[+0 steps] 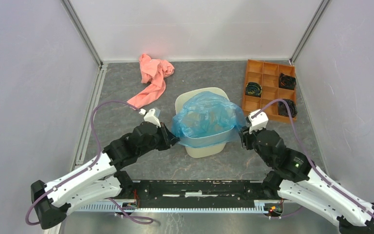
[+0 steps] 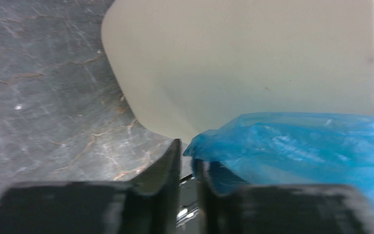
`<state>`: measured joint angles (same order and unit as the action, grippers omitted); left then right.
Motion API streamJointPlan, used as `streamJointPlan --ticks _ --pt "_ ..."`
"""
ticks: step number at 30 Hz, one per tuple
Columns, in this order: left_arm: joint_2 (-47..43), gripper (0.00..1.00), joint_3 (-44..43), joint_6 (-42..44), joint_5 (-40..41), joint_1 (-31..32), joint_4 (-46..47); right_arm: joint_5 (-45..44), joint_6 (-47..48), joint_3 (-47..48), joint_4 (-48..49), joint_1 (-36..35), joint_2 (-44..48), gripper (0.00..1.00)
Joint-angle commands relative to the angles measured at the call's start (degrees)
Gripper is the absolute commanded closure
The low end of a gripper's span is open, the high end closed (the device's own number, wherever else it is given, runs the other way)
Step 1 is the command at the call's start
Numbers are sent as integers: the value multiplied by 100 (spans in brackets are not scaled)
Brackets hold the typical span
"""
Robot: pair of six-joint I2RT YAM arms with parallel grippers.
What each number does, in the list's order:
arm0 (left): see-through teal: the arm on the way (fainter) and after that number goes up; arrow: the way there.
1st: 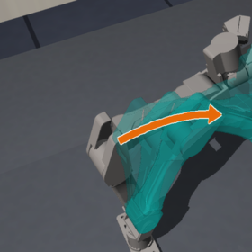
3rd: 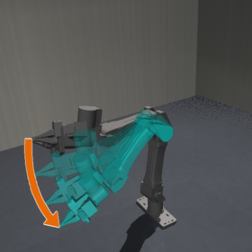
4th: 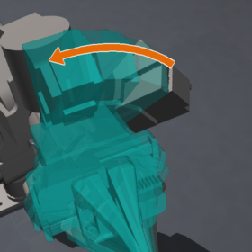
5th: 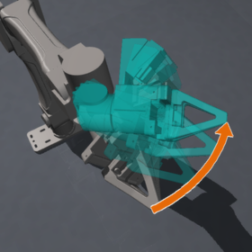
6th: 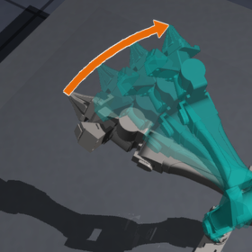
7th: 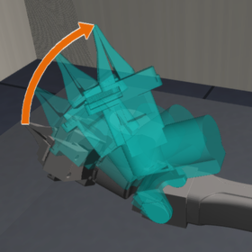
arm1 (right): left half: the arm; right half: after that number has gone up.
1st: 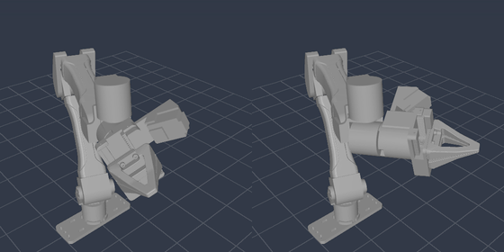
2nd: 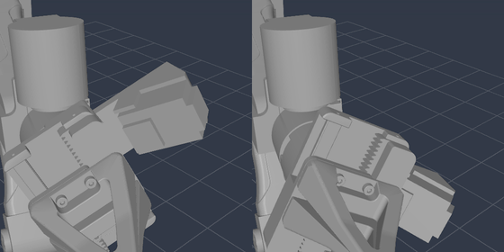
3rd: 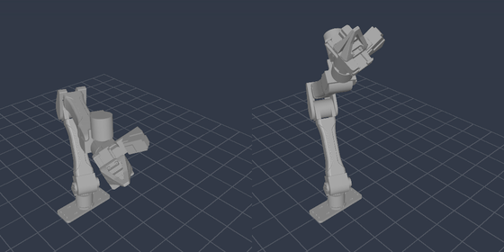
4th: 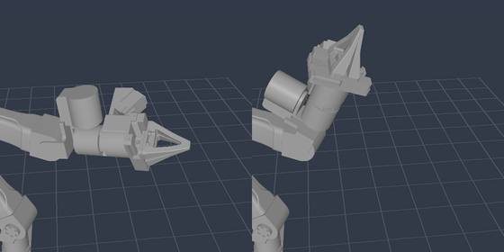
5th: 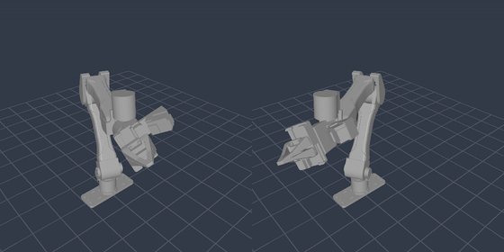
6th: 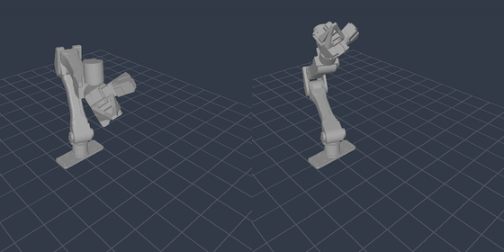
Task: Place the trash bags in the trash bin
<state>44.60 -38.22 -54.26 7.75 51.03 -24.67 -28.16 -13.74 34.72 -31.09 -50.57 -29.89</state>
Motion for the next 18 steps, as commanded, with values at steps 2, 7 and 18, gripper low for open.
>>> streamJointPlan --ticks 2,7,18 --pt "-143 61 -475 695 456 -5 -409 205 732 1150 -489 14 250 40" --pt "-770 25 -1024 1422 510 -5 -1366 835 1169 2179 -1076 9 91 28" --pt "71 4 -2687 2283 416 -13 -1177 920 1957 2843 595 21 -1268 24"
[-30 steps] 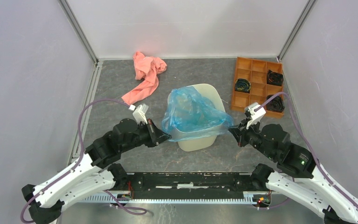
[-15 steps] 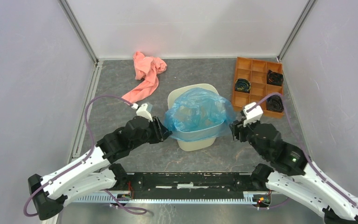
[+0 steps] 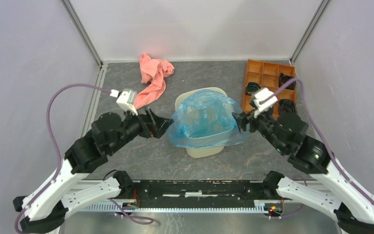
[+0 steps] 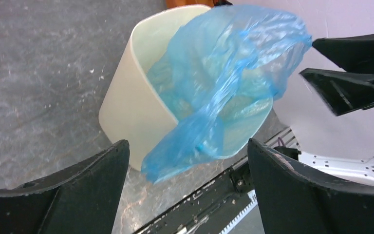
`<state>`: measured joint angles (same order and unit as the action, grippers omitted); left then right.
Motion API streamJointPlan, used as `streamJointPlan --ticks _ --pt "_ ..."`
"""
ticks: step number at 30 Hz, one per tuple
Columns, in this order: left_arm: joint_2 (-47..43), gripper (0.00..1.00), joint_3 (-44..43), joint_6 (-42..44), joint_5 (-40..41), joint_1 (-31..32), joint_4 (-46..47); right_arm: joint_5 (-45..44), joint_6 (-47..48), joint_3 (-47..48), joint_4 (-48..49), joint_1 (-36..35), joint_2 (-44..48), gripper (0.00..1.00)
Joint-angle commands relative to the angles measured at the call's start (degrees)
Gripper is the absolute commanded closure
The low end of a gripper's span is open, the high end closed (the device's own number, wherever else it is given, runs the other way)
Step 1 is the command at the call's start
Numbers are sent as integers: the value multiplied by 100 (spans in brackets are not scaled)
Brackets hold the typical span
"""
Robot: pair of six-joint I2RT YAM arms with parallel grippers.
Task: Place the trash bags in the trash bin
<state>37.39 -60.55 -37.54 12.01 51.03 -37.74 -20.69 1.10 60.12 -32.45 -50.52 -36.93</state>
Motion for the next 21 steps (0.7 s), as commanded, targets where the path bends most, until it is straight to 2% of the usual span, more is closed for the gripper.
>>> streamJointPlan --ticks 1,4,8,11,16,18,21 --pt "951 5 -578 675 -85 -20 160 300 503 359 825 22 -666 24" --pt "1271 9 -781 730 -333 -125 204 539 540 557 905 175 -999 28" --pt "1484 23 -728 736 -718 -513 265 949 498 397 1288 676 -1066 39" --pt "1486 30 -583 656 -1164 -913 445 1532 457 379 1390 1176 -1143 39" --pt "1459 34 -532 695 -1636 -1308 543 2233 392 408 1533 1695 -1325 39" --pt "1504 38 -492 687 -1828 -1476 652 2602 346 399 1649 1813 -1444 44" --pt "1627 48 -424 669 -2116 -1696 834 2806 247 398 1798 1957 -1612 60"
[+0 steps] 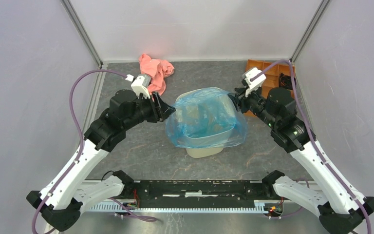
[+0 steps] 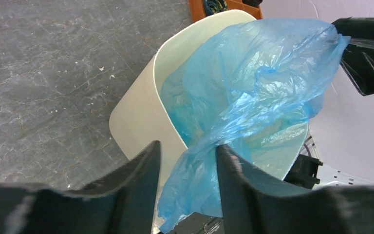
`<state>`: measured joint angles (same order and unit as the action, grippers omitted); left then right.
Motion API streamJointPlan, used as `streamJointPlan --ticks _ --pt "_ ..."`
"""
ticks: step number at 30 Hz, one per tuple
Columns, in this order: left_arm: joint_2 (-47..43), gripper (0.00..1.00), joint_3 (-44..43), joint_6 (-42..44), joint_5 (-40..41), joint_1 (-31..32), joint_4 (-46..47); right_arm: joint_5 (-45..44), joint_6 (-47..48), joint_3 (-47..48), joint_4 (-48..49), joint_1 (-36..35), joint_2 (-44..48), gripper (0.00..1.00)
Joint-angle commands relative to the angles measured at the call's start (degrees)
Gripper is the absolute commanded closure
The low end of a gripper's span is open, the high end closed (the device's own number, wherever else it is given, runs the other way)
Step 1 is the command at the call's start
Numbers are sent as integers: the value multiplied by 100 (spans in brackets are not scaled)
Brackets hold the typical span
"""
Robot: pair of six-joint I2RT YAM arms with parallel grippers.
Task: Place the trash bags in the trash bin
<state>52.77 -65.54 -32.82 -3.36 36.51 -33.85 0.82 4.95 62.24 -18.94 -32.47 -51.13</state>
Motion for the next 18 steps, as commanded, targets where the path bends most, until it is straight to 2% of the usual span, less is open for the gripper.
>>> streamJointPlan --ticks 1,3,7,11,14,18 --pt "123 53 77 209 -618 -310 497 695 -158 170 508 187 -216 65" --pt "190 60 51 265 -645 -449 540 757 -214 116 654 238 -270 76" --pt "406 65 -4 386 -822 -675 617 818 -376 -2 896 312 -452 99" --pt "600 70 -86 561 -868 -964 566 391 -437 -184 1130 395 -571 100" --pt "723 79 1 564 -993 -1194 740 28 -464 -268 1292 477 -719 100" --pt "1003 81 146 420 -1028 -1426 1224 -47 -486 -333 1612 584 -1053 100"
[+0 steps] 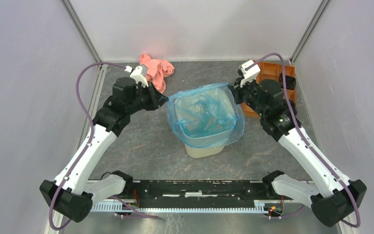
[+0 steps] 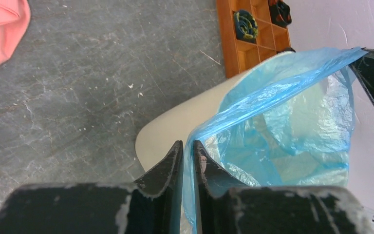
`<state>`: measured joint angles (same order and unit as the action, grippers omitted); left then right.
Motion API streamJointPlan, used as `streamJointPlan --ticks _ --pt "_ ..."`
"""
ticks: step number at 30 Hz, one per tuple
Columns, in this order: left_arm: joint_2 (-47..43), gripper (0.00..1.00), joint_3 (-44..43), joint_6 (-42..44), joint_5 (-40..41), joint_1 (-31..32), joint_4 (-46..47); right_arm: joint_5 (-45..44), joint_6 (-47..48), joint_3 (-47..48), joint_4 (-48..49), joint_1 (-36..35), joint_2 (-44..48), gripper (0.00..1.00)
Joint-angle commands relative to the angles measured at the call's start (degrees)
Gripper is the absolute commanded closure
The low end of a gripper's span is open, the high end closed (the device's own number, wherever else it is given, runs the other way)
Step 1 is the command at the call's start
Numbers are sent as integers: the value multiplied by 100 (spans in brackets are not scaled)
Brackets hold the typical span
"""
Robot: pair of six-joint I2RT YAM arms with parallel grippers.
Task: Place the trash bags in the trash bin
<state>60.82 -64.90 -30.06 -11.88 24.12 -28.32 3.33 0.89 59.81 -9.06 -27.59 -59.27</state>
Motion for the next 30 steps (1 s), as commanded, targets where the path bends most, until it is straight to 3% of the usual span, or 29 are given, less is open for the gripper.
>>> streamJointPlan --ticks 1,8,16,21,23,26,30 --pt "254 82 97 124 -154 -214 771 -441 -80 -92 687 123 -341 100" --pt "808 98 284 -170 -294 -482 1448 -192 -294 -65 1090 236 -958 100" --pt "1208 98 552 -374 -617 -645 1845 -298 -286 -368 938 313 -1292 100" --pt "854 97 869 -332 -805 -720 1622 -90 -361 -512 696 318 -1089 100" --pt "475 87 838 -162 -720 -804 1221 -111 -339 -535 661 318 -989 100" --pt "-167 57 745 33 -512 -977 550 -165 -265 -506 599 336 -899 100" --pt "-765 37 732 -106 -731 -1040 -22 -166 -248 -540 614 327 -849 100"
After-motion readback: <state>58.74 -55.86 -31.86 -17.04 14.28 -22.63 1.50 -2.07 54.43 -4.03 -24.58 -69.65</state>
